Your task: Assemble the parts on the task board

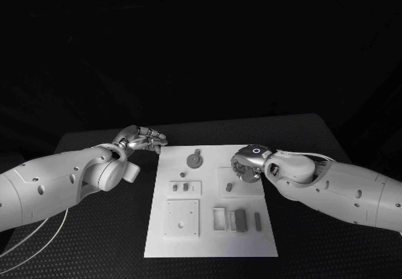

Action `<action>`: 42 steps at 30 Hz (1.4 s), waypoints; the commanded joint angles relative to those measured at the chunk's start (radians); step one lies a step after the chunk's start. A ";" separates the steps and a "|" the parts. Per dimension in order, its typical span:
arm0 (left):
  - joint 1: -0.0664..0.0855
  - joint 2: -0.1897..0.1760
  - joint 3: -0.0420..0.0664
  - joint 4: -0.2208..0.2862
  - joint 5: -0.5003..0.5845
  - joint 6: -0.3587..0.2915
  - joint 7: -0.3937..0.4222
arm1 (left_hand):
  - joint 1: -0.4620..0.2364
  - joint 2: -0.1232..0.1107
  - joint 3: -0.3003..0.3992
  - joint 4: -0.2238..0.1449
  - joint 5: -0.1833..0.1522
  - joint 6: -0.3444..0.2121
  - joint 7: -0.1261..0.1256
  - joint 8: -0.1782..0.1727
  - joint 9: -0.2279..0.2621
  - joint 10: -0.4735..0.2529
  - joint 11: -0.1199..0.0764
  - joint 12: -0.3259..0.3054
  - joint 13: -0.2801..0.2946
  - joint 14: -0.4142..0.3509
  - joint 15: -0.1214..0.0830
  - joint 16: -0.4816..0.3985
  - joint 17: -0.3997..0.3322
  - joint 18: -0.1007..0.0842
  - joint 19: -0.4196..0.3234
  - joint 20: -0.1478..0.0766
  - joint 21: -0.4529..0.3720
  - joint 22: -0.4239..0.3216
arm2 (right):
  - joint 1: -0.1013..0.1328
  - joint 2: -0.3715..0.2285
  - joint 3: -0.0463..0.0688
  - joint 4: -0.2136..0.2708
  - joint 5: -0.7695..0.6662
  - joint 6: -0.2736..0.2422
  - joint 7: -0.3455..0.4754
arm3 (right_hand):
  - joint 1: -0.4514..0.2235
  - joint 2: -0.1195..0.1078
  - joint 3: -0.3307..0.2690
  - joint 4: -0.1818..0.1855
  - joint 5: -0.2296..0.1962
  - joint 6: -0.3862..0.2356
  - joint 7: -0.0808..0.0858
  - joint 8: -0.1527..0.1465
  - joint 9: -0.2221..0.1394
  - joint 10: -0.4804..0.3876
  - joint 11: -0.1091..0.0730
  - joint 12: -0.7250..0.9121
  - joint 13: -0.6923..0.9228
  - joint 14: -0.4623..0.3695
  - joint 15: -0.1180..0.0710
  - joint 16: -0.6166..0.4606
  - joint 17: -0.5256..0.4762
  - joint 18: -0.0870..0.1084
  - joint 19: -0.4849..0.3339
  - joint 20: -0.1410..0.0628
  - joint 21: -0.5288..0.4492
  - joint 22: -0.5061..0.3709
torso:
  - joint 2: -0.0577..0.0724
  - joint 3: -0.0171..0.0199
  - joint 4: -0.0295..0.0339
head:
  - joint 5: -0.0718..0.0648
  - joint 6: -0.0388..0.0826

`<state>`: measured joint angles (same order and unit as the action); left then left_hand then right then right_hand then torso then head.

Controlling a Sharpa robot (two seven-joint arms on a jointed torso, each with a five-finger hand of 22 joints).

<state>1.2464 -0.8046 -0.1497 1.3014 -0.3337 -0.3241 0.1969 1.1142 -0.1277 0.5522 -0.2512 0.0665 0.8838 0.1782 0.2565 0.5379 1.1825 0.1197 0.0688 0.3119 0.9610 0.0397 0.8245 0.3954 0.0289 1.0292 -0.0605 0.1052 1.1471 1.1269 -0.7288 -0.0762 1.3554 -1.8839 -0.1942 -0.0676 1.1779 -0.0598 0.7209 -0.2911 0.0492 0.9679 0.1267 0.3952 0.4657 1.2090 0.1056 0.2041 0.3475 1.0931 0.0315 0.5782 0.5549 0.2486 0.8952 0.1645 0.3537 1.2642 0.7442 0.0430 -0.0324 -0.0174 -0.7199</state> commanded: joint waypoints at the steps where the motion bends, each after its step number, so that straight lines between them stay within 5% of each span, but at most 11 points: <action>1: 0.001 0.001 0.001 0.003 0.005 0.013 -0.001 | -0.007 -0.002 -0.005 -0.001 -0.001 -0.009 0.000 0.001 -0.001 -0.008 -0.002 -0.001 -0.002 0.004 0.004 -0.004 0.002 0.002 0.004 0.005 -0.006 -0.001 | -0.020 0.000 -0.016 -0.008 -0.032 0.078 -0.022 | 0.007 -0.005 0.009 0.001 0.001 0.010 -0.004 0.003 0.002 -0.002 0.001 -0.048 -0.189 -0.003 0.009 -0.006 0.004 0.013 -0.005 0.005 -0.007 0.003 | 0.000 0.0002 -0.0009 | -0.001 -0.001; 28: 0.001 0.004 0.001 0.000 0.003 0.008 -0.002 | 0.000 -0.003 -0.003 -0.004 0.004 -0.018 0.004 -0.002 -0.003 -0.015 0.001 -0.001 -0.002 0.008 0.003 -0.007 0.009 0.002 0.009 0.004 -0.009 -0.001 | -0.023 -0.027 -0.017 0.043 -0.034 -0.049 -0.042 | 0.062 -0.040 0.028 0.000 0.001 0.051 -0.021 0.012 0.016 0.044 -0.015 -0.049 -0.173 0.037 -0.011 0.010 0.066 0.013 0.043 -0.014 0.015 0.042 | 0.000 -0.0011 -0.0005 | -0.002 0.001; 42: 0.001 0.005 0.001 -0.008 0.003 0.008 -0.003 | -0.001 -0.004 -0.004 -0.003 0.005 -0.019 0.004 -0.002 -0.003 -0.015 0.001 0.000 -0.002 0.009 0.002 -0.008 0.010 0.002 0.010 0.004 -0.009 -0.001 | -0.010 -0.039 0.001 0.070 0.013 -0.058 -0.031 | 0.060 -0.042 0.028 0.002 0.001 0.054 -0.022 0.012 0.018 0.048 -0.016 -0.049 -0.171 0.041 -0.013 0.010 0.072 0.013 0.049 -0.015 0.016 0.046 | 0.000 -0.0004 0.0000 | -0.001 0.003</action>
<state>1.2464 -0.8017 -0.1497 1.2923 -0.3338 -0.3227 0.1881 1.1143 -0.1277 0.5523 -0.2512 0.0665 0.8732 0.1818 0.2564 0.5357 1.1755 0.1197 0.0688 0.3111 0.9645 0.0432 0.8206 0.4041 0.0222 1.0328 -0.0570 0.1014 1.1473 1.1152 -0.7693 -0.0760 1.4193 -1.8949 -0.2647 -0.1137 1.2365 -0.0908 0.7419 -0.2893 0.0462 1.0175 0.1014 0.4046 0.4845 1.2491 0.0875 0.1495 0.1760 1.1263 0.0201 0.5840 0.6262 0.2552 0.9366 0.1516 0.3652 1.3077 0.7440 0.0422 -0.0326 -0.0185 -0.7175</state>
